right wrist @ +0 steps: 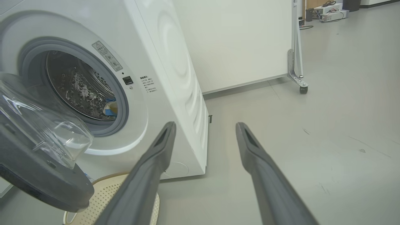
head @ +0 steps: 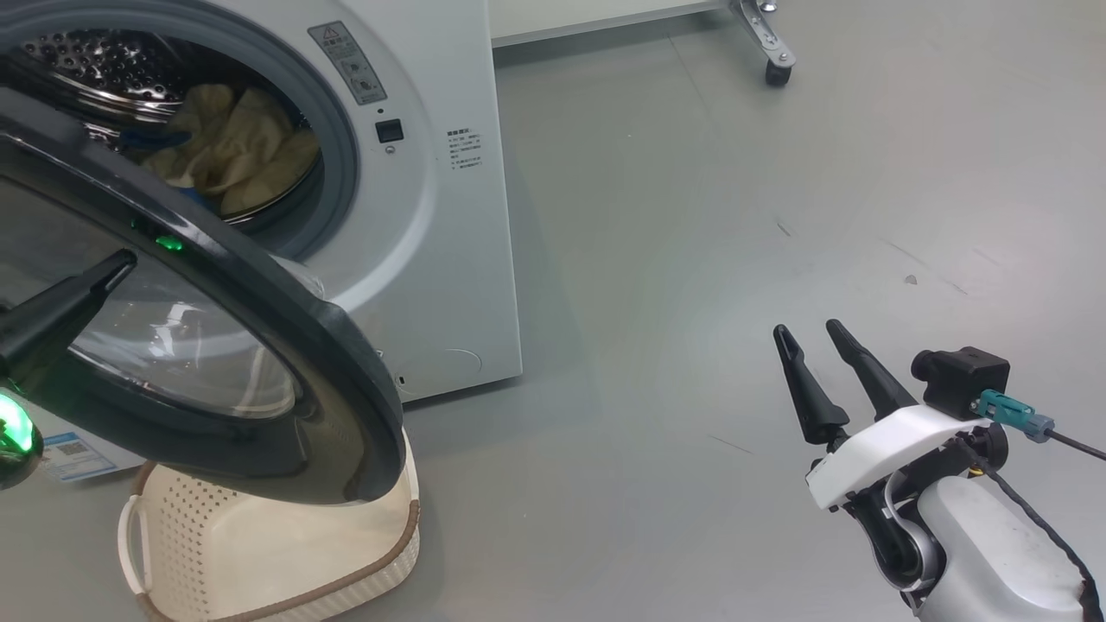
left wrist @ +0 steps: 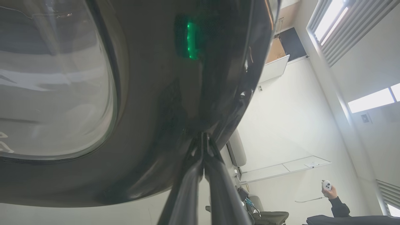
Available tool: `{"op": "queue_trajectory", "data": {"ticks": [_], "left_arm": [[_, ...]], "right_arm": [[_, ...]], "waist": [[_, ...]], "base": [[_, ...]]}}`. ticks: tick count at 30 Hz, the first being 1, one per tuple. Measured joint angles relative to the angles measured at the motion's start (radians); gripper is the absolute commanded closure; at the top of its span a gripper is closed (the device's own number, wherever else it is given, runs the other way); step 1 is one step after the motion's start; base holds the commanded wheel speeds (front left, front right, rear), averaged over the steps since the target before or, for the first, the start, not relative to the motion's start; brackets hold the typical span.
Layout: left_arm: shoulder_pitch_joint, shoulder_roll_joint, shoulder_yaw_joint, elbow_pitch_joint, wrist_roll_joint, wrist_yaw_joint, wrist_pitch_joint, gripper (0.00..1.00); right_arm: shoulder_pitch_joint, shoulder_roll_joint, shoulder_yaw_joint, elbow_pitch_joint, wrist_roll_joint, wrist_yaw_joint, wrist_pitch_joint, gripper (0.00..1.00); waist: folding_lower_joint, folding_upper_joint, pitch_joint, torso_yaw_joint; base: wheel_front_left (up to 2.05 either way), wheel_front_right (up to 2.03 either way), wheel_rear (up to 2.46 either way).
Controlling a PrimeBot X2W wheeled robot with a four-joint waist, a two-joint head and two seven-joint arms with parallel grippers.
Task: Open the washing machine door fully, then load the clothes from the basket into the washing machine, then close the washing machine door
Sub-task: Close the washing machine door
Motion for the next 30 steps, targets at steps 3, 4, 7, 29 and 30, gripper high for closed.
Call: {"op": "queue_trajectory", "data": {"ticks": [3,4,7,29,30], "left_arm": [[0.000,0.000,-0.001,0.000,0.002,-0.001,0.000,1.00],[0.000,0.000,-0.001,0.000,0.003,-0.004,0.000,1.00],[0.000,0.001,0.001,0.000,0.005,-0.011,-0.001,0.65],[0.095,0.045,0.071,-0.027,0.262,-0.148,-0.229,0.00],[0.102,0.041,0.078,-0.029,0.283,-0.150,-0.251,0.00]], "right_arm": [[0.000,0.000,-0.002,-0.001,0.000,0.000,0.000,0.00],[0.000,0.000,-0.004,-0.001,-0.001,0.000,0.000,0.00],[0.001,0.001,-0.006,-0.002,-0.001,0.000,0.000,0.00],[0.006,0.017,-0.009,-0.013,-0.011,0.000,0.000,0.00],[0.006,0.016,-0.009,-0.013,-0.011,0.000,0.000,0.00]], "waist": [[0.0000,0.0000,-0.003,0.016],[0.0000,0.0000,-0.003,0.021],[0.0000,0.0000,-0.006,0.038],[0.0000,0.0000,-0.006,0.140],[0.0000,0.0000,-0.005,0.141]], "base": [[0.00,0.00,0.00],[0.00,0.00,0.00],[0.00,0.00,0.00],[0.00,0.00,0.00],[0.00,0.00,0.00]]}}
